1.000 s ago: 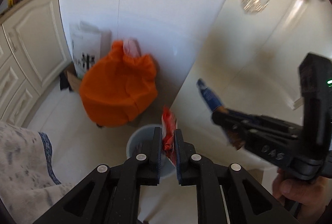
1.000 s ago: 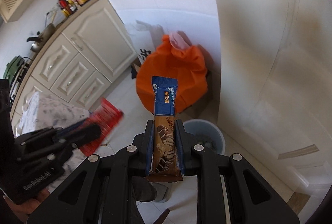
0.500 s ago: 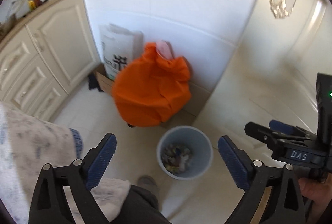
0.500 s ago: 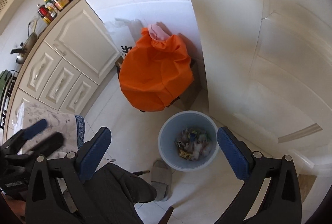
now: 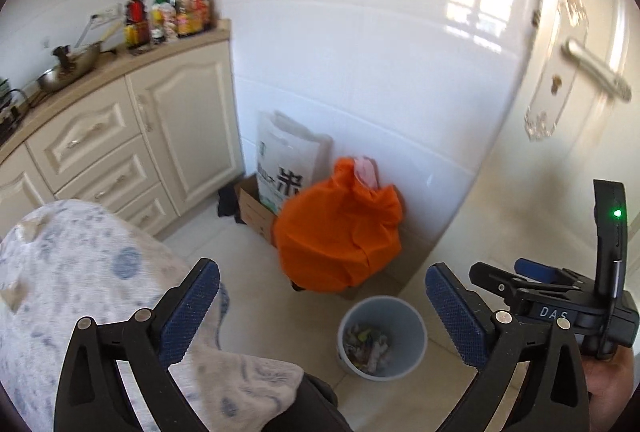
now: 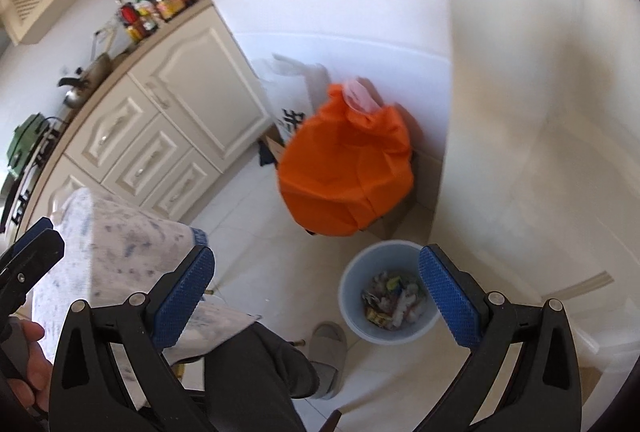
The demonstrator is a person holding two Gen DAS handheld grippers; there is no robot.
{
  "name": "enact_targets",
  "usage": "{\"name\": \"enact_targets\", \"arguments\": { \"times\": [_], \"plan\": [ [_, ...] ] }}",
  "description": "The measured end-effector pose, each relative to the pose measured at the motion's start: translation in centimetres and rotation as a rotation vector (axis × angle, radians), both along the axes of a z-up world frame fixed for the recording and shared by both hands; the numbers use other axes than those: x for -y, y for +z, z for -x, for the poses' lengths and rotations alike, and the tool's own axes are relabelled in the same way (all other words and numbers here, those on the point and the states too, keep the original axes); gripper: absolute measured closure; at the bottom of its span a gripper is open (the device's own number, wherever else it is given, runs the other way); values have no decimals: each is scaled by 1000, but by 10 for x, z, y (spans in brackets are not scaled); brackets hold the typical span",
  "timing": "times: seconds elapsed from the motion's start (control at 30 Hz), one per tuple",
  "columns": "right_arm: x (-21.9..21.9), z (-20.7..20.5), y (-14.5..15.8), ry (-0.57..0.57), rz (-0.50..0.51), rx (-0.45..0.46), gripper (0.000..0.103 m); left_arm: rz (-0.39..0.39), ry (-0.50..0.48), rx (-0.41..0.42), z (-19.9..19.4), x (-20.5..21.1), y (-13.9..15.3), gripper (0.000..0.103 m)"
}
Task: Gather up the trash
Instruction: 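Carry both items to the bin and open both tools over it, then return both tools from the bin to the table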
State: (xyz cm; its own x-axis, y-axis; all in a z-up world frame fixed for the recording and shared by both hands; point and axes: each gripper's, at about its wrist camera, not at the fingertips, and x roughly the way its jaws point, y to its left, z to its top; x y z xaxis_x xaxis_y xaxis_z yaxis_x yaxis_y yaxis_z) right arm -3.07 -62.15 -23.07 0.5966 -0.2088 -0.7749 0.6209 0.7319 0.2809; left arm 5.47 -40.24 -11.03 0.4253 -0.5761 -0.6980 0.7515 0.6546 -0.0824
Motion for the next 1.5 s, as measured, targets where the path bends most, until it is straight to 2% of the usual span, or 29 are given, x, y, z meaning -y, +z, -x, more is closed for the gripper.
{"name": "enact_targets", "arguments": {
  "times": [0.4,0.57,0.93,1.13,1.3,1.5],
  "plan": [
    [-82,-50,68,181,103,99,0,129,177,75,10,-140,52,1],
    [-127,-77,91,283,145,137,0,180,279,121,18,-200,58,1],
    [-245,-136,118,558,217,202,0,199,549,138,27,-335,50,1],
    [-294,-170,122,679,237,228,0,183,660,142,22,-373,52,1],
    [-322,-200,118,754,238,223,0,146,714,138,8,-389,43,1],
    [-334,-249,95,805,222,183,0,88,731,80,-42,-383,21,1]
  ]
}}
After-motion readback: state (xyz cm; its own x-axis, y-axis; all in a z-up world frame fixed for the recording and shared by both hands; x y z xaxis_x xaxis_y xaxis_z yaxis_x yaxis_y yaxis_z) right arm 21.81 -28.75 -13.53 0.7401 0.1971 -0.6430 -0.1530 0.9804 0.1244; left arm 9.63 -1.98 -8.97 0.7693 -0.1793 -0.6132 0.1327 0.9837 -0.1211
